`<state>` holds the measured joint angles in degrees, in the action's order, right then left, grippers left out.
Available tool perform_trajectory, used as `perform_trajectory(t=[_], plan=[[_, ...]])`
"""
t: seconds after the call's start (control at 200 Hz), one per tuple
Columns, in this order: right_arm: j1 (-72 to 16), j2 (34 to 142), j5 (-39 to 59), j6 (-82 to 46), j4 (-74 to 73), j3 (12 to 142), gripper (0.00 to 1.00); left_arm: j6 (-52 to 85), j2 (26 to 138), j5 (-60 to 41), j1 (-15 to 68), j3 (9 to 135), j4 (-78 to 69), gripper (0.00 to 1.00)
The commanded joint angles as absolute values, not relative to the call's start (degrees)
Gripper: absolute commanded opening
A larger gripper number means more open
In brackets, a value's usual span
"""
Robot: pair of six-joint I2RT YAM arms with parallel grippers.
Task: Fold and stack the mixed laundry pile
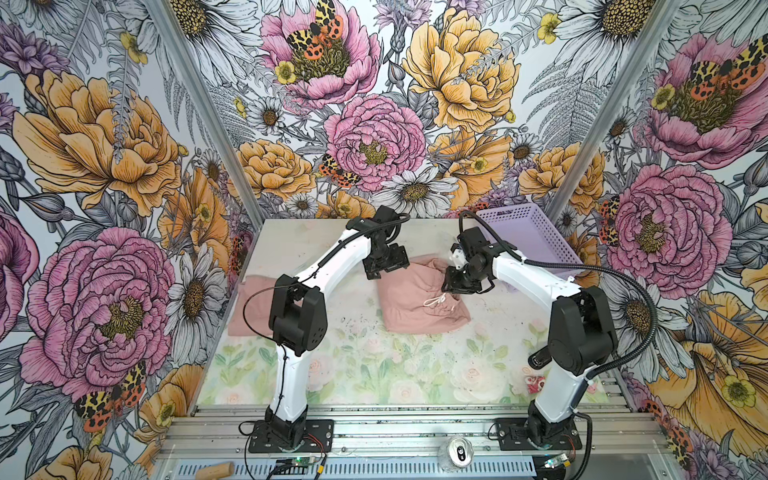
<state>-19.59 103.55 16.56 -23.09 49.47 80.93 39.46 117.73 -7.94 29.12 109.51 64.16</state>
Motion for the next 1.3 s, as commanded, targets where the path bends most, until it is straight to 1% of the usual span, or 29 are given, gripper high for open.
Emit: perform_trajectory(t=[0.0,0.135,0.365,0.45,0.535,0.595,0.766,0.876,1.066,1.176,1.241,1.291], plan=[[-18.36,104.24,11.76,-23.22,49.58,78.15,0.32,38.85,115.12,-8.19,28.67,104.40,57.16,0.86],[-16.02,103.24,10.47,-23.81,48.26,74.65,0.27,38.11,115.03,-8.96,28.62,100.77,55.00,0.87],[-14.80,105.97,12.11,-23.08,47.79,74.51,0.26,36.05,117.05,-9.93,28.56,98.80,54.02,0.86],[-14.10,104.64,12.65,-23.14,47.89,74.86,0.26,35.60,117.22,-9.94,28.43,98.54,53.96,0.86],[-13.15,102.35,13.57,-23.61,48.32,76.33,0.29,35.42,116.91,-9.96,28.59,98.56,53.75,0.86],[-12.60,101.46,15.22,-24.14,48.34,77.82,0.33,35.16,116.74,-10.18,28.66,98.63,53.51,0.86],[-12.74,104.36,19.62,-25.41,47.35,82.37,0.40,34.42,117.75,-11.93,28.71,98.33,53.45,0.86],[-12.89,107.26,20.41,-25.62,45.78,84.96,0.42,34.18,118.19,-12.57,28.92,97.46,53.43,0.86],[-13.10,113.04,24.07,-26.97,42.54,88.60,0.42,34.09,118.49,-13.11,28.99,95.19,52.73,0.85],[-13.34,115.62,24.96,-27.33,41.78,89.38,0.39,34.32,118.09,-13.13,28.91,93.67,52.07,0.85],[-13.42,116.19,25.37,-27.65,41.00,89.39,0.34,34.52,117.73,-13.04,28.80,93.10,51.72,0.84],[-13.45,115.83,26.38,-28.25,39.46,88.83,0.28,34.67,117.45,-13.02,28.83,92.77,51.61,0.85]])
